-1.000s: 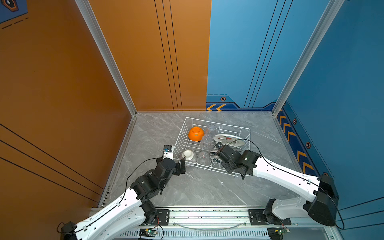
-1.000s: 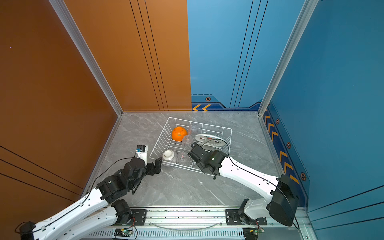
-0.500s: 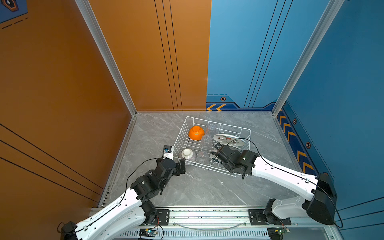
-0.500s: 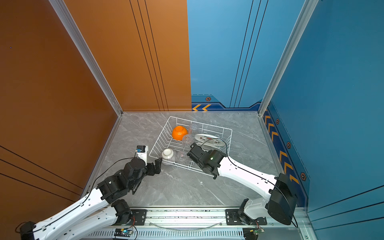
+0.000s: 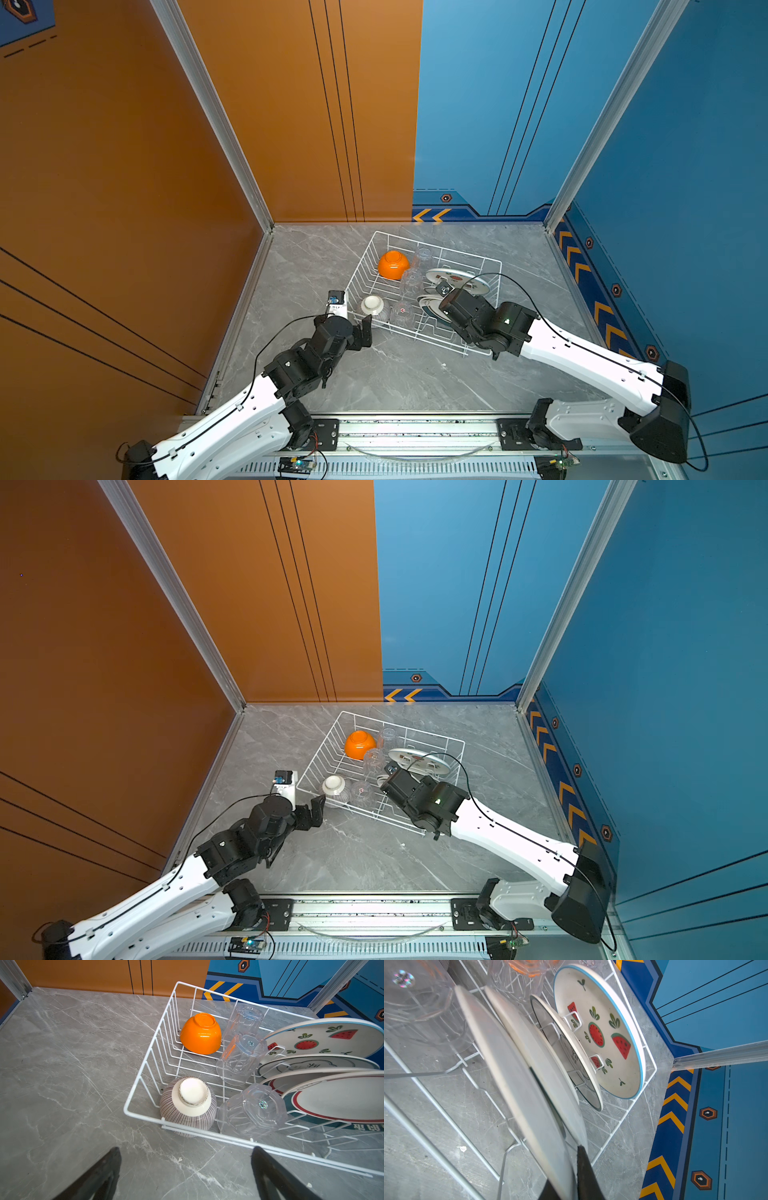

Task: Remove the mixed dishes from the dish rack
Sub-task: 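Grasp the green-rimmed plate edge with the right gripper and tilt it up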

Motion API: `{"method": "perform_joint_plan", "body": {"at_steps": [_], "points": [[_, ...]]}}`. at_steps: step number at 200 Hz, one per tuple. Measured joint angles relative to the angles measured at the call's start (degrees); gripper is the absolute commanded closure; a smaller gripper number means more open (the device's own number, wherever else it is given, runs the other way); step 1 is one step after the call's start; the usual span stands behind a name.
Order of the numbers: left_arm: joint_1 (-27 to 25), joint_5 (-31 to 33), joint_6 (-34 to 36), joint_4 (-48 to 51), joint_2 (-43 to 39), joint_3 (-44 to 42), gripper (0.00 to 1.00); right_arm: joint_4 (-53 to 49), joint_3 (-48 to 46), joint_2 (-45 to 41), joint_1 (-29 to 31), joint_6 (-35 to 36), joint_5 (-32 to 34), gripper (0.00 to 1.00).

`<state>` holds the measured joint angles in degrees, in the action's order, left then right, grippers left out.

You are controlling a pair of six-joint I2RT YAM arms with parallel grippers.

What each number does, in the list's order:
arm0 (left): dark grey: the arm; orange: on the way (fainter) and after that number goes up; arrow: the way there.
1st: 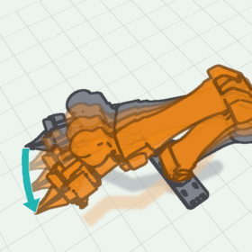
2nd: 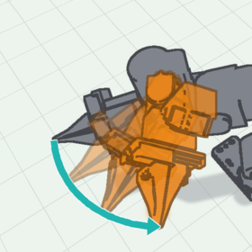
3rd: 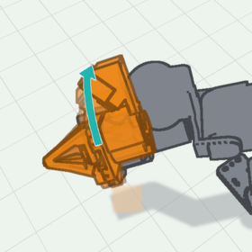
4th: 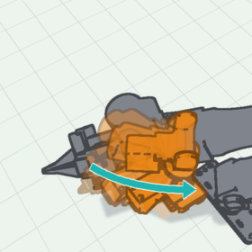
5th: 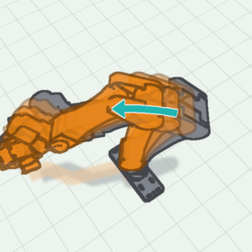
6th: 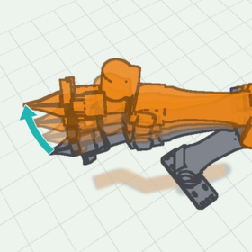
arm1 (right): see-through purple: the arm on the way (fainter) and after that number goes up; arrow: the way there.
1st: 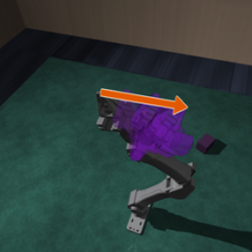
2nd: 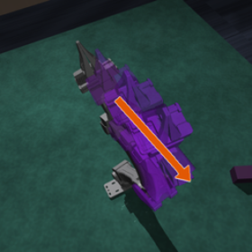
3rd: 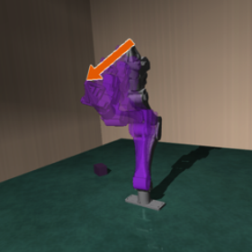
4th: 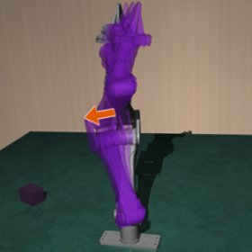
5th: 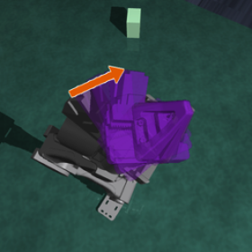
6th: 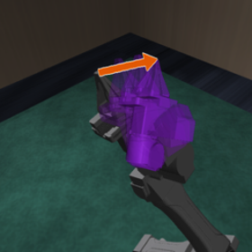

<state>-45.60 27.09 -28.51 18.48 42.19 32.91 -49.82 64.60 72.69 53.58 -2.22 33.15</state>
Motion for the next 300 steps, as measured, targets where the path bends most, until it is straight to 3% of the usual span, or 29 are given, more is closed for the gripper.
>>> {"method": "perform_joint_plan", "body": {"at_steps": [167,267,300], "points": [[0.0,-3.4,3.6,-2.5,12.8,8.7,0.02,1.6,13.3,1.9,-1.7,-5.7,-5.2,1.0],[1.4,-16.9,1.9,-2.6,22.2,20.0,0.0,4.7,15.9,0.5,-10.8,-14.9,-16.2,1.0],[5.4,-23.5,1.4,-4.8,23.6,20.4,0.1,5.6,15.1,-1.7,-12.7,-16.7,-19.8,1.0]]}}
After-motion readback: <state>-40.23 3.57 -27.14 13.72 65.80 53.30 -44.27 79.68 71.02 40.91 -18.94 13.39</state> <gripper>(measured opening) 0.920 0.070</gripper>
